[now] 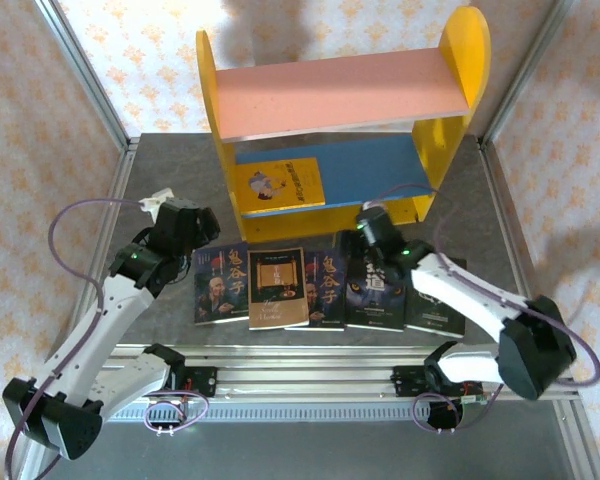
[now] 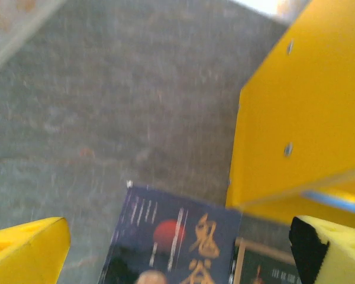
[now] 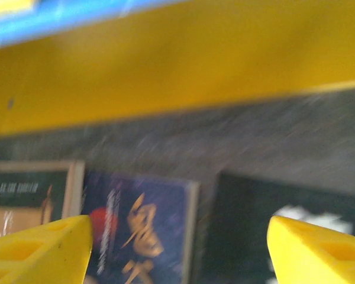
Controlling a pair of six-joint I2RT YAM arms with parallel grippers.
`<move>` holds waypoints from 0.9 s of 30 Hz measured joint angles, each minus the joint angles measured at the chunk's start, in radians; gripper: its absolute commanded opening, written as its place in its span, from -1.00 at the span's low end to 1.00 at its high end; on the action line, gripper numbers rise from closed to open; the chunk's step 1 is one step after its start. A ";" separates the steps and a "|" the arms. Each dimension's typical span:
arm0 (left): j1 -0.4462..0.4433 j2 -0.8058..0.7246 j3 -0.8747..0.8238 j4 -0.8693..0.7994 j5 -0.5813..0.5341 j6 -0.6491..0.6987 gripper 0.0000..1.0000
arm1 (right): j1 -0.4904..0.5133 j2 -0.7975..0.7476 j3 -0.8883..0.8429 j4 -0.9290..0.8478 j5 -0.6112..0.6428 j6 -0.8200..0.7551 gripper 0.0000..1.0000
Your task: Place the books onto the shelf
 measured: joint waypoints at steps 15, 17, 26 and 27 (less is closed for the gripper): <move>-0.127 0.134 -0.129 -0.029 0.254 -0.051 0.91 | 0.288 0.292 0.084 0.042 -0.052 0.188 0.27; -0.130 0.148 -0.138 -0.009 0.272 -0.058 0.91 | 0.289 0.306 0.087 0.054 -0.055 0.201 0.25; -0.160 0.225 -0.183 0.106 0.358 -0.088 0.86 | 0.288 0.334 0.075 0.116 -0.098 0.221 -0.02; -0.161 0.228 -0.185 0.112 0.365 -0.091 0.86 | 0.288 0.343 0.069 0.131 -0.105 0.220 -0.04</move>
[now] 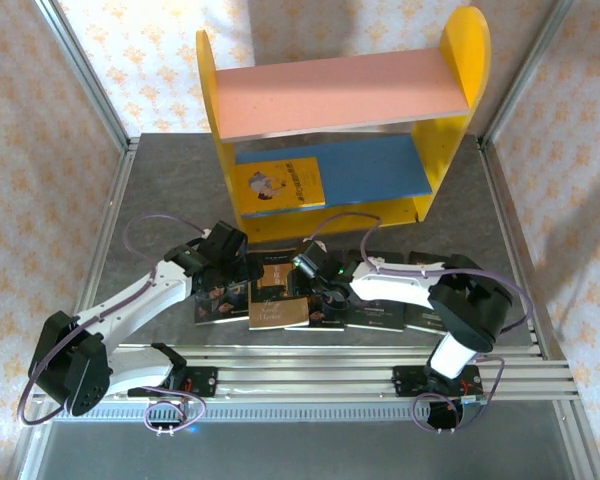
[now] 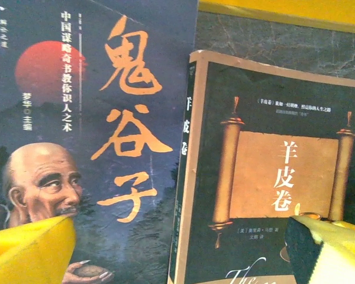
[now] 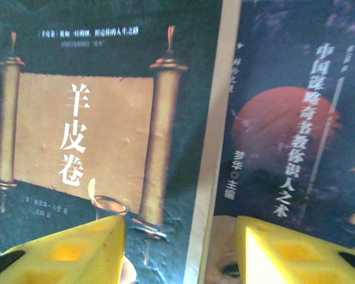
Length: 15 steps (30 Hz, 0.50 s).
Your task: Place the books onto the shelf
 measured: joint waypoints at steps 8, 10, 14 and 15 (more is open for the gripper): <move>-0.002 0.030 -0.042 0.062 0.056 -0.007 0.84 | 0.000 0.010 -0.036 0.077 -0.011 0.000 -0.28; -0.002 0.055 -0.055 0.079 0.079 -0.006 0.83 | 0.000 0.015 -0.037 0.091 -0.010 -0.004 -0.34; -0.015 0.107 -0.062 0.116 0.124 -0.006 0.82 | 0.000 0.029 -0.039 0.129 -0.010 -0.008 -0.43; -0.018 0.118 -0.062 0.125 0.133 -0.006 0.82 | 0.000 0.030 -0.041 0.139 -0.009 -0.005 -0.48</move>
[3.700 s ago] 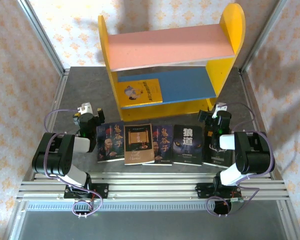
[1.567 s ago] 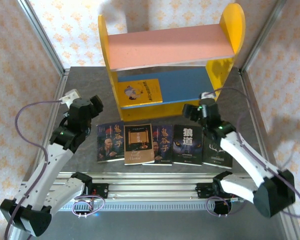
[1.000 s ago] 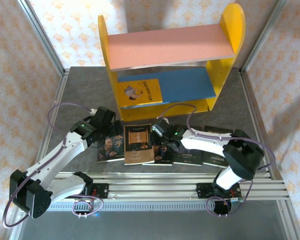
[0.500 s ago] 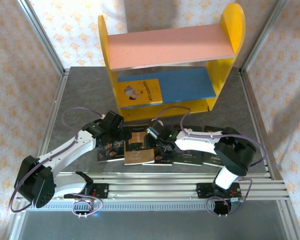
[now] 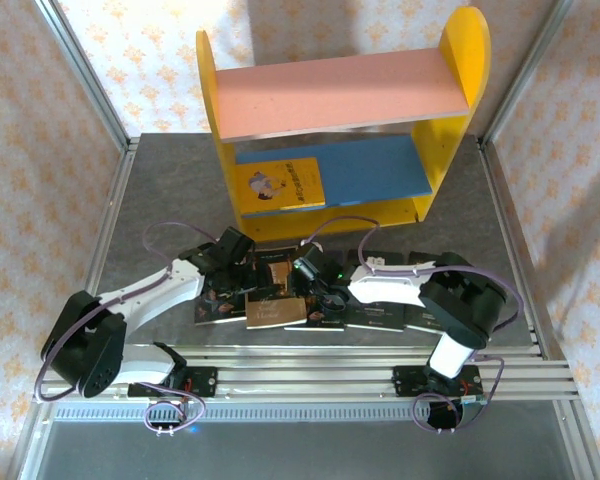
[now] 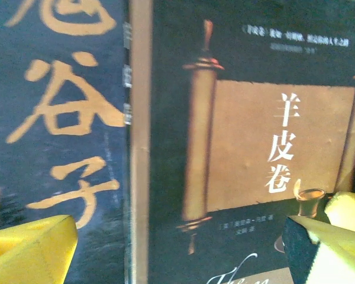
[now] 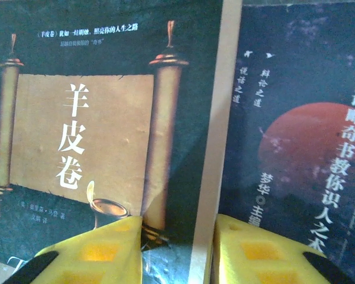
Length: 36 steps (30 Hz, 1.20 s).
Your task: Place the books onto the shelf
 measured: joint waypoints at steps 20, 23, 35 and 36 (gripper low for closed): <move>-0.016 0.022 0.022 0.035 0.068 0.021 0.78 | 0.000 0.011 -0.016 0.065 0.007 0.005 -0.76; -0.016 -0.043 0.017 0.042 0.077 0.022 0.73 | 0.000 0.012 -0.015 0.065 0.007 0.005 -0.77; -0.016 -0.062 0.000 0.089 0.096 0.018 0.26 | -0.002 0.020 -0.007 0.064 0.006 0.005 -0.71; -0.016 -0.056 0.000 0.089 0.097 0.019 0.23 | -0.002 0.020 -0.007 0.065 0.005 0.006 -0.70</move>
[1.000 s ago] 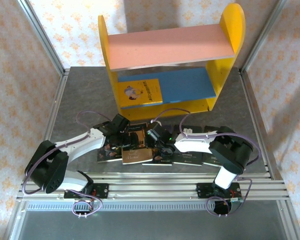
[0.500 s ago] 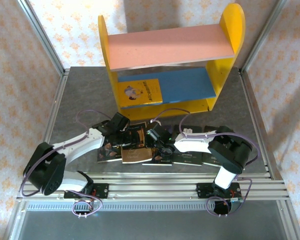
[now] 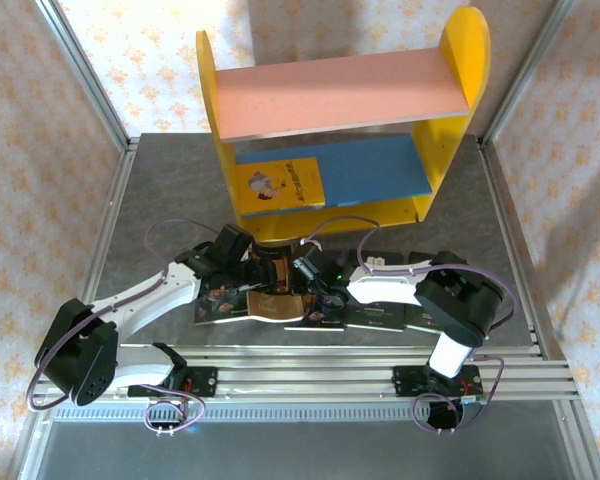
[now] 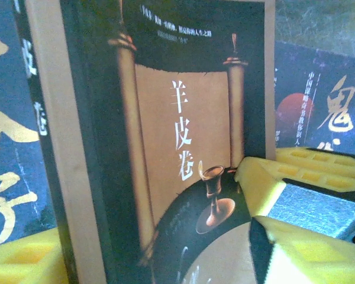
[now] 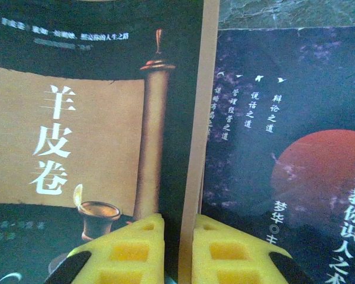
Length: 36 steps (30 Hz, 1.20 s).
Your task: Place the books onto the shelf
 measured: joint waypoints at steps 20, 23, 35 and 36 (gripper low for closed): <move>0.000 0.009 -0.001 -0.001 -0.007 0.002 -0.29 | 0.000 0.012 0.000 0.024 -0.024 0.024 -0.11; 0.000 0.014 -0.001 0.000 -0.007 0.002 -0.46 | 0.000 0.012 0.000 0.024 -0.024 0.024 -0.10; 0.000 -0.017 0.003 -0.003 -0.006 0.077 -1.00 | 0.000 0.009 0.007 0.019 -0.025 0.029 0.01; -0.003 -0.035 0.003 -0.006 -0.004 0.088 -1.00 | 0.000 0.006 0.005 0.020 -0.025 0.029 0.01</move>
